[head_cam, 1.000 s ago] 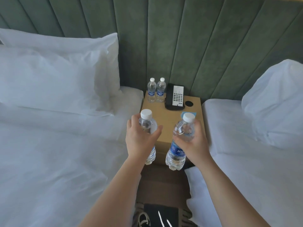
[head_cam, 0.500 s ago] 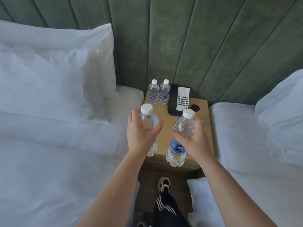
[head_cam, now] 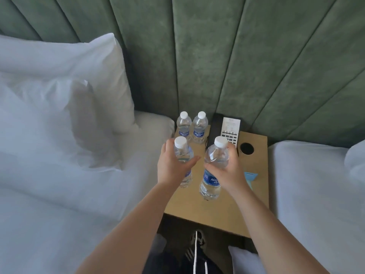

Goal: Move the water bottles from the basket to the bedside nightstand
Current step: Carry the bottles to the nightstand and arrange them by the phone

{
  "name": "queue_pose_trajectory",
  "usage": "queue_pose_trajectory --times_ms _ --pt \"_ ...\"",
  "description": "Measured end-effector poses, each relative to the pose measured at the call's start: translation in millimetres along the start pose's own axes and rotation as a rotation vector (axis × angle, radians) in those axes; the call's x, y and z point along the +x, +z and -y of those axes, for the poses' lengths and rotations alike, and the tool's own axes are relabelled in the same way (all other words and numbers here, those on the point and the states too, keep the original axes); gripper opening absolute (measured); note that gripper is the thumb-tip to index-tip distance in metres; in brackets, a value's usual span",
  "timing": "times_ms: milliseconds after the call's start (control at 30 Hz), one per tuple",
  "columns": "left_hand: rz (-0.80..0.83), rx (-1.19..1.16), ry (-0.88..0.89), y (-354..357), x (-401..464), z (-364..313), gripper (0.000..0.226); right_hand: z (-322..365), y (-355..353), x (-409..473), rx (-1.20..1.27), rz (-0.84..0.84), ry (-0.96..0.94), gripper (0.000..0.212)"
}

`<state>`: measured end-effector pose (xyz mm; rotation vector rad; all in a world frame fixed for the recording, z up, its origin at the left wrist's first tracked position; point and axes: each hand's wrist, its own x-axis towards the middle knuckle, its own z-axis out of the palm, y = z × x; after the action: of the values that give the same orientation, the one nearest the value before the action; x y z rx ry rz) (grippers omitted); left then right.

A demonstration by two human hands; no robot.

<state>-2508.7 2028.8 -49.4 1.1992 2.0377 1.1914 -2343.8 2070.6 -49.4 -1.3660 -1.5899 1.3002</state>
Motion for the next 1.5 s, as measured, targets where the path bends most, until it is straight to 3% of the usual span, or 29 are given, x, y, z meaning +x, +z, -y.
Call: queue_pose_trajectory --times_ms 400,900,1067,1133,1233,1300,1367,1500 --pt "0.066 0.129 -0.161 69 85 81 0.068 -85 28 108 -0.071 0.072 0.145 0.067" --pt "0.156 0.104 -0.134 89 75 126 0.07 -126 46 112 -0.213 0.038 0.051 0.073" --pt "0.26 0.144 -0.095 87 70 130 0.077 -129 49 100 -0.222 0.035 0.064 0.081" --pt "0.306 0.139 -0.087 82 71 128 0.085 -124 48 98 -0.208 0.042 0.094 0.09" --pt "0.399 0.065 -0.141 65 75 122 0.115 -108 42 97 -0.12 0.097 0.138 0.106" --pt "0.427 0.019 -0.132 51 81 121 0.118 -98 34 100 -0.06 0.099 0.126 0.099" --pt "0.419 -0.035 -0.11 42 95 118 0.108 -90 27 110 -0.004 0.061 0.131 0.086" --pt "0.279 -0.052 -0.16 43 146 116 0.092 -81 22 154 -0.021 0.021 0.163 0.077"
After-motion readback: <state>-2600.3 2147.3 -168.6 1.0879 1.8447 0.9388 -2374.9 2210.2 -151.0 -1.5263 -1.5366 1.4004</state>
